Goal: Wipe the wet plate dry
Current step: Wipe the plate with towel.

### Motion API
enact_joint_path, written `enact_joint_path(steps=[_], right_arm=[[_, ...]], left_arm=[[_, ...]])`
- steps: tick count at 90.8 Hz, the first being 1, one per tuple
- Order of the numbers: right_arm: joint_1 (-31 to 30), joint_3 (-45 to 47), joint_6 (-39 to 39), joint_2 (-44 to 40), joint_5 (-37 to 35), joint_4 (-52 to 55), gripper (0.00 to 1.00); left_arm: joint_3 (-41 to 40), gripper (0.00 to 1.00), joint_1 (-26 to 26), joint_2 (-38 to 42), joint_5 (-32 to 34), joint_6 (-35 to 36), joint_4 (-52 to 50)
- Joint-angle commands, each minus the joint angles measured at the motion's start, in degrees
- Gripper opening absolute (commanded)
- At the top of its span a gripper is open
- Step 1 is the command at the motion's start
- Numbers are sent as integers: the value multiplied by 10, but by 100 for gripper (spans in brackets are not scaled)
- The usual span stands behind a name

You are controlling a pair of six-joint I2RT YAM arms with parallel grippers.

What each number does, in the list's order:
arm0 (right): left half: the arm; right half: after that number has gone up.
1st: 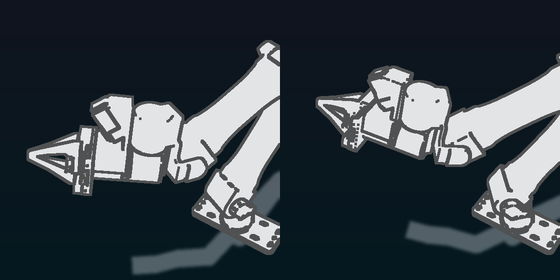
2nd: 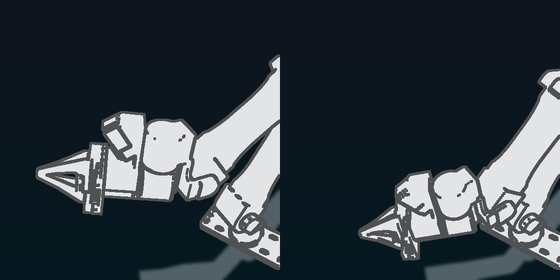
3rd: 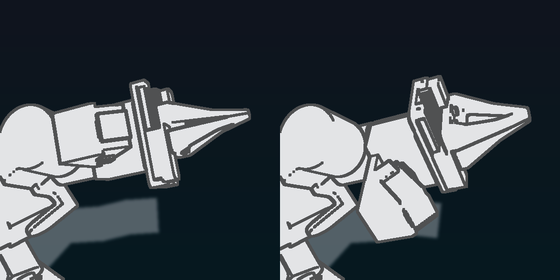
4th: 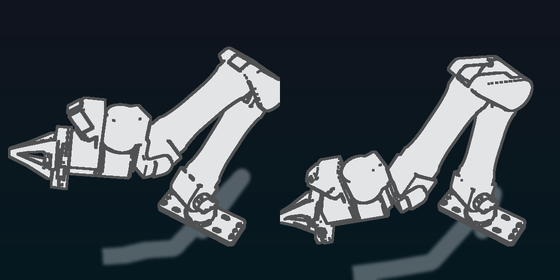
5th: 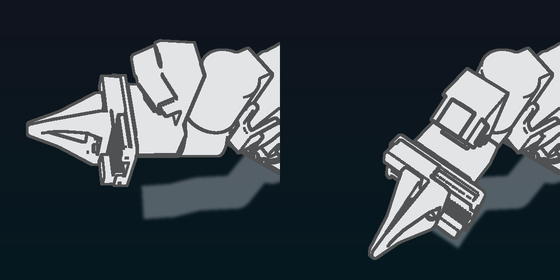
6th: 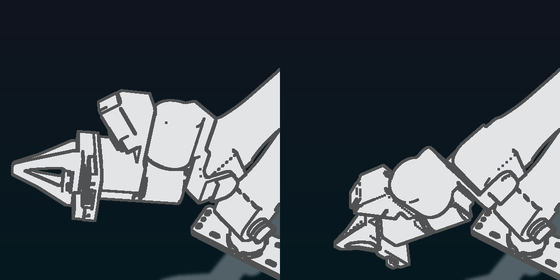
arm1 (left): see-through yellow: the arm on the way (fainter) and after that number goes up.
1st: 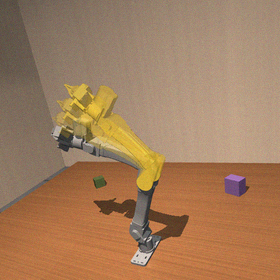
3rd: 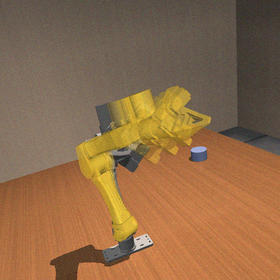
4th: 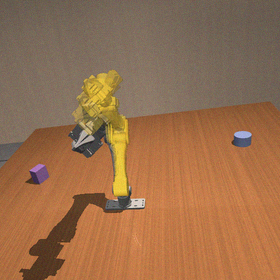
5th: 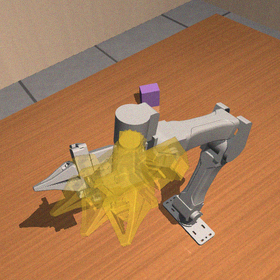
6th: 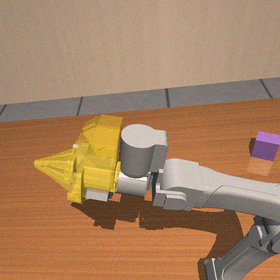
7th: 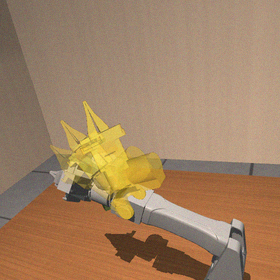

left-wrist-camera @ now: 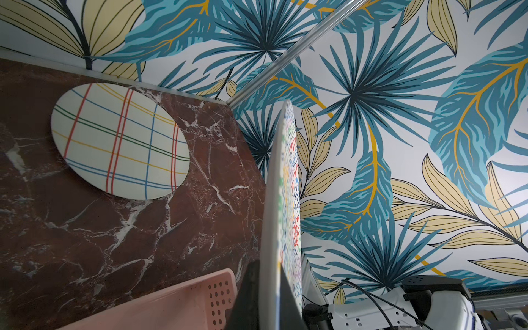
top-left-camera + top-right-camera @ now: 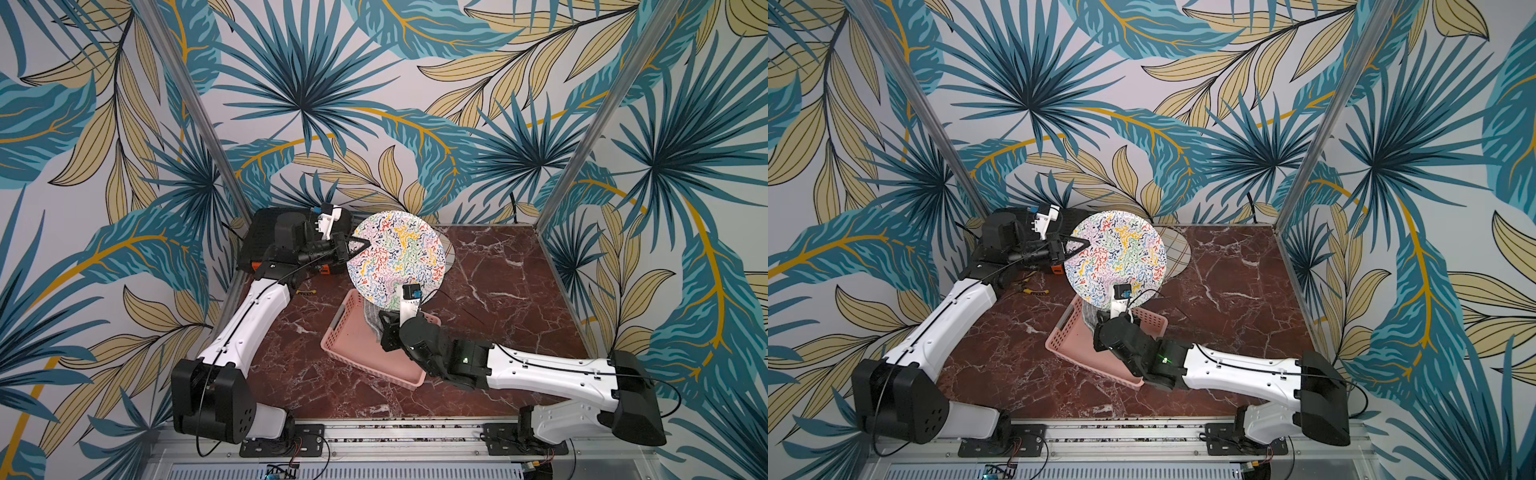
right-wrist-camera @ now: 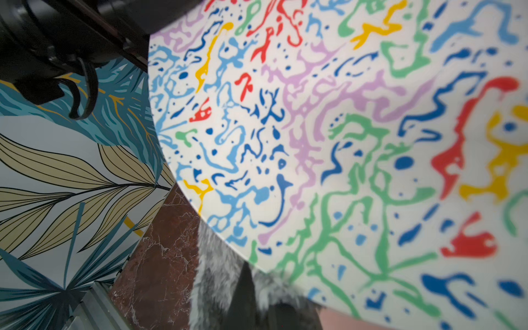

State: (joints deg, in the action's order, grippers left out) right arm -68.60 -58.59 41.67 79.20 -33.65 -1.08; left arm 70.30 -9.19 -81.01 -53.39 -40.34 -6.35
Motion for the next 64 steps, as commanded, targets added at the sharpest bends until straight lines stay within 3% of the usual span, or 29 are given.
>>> enact_joint_path(steps=[1, 26, 64], right_arm=[[7, -68, 5, 1, -69, -145, 0], [9, -131, 14, 53, -151, -151, 0], [42, -248, 11, 148, -155, -167, 0]], left_arm=[[-21, 0, -5, 6, -22, 63, -19], [-24, 0, -5, 10, -20, 66, -20], [-30, 0, -5, 16, -19, 64, -17]])
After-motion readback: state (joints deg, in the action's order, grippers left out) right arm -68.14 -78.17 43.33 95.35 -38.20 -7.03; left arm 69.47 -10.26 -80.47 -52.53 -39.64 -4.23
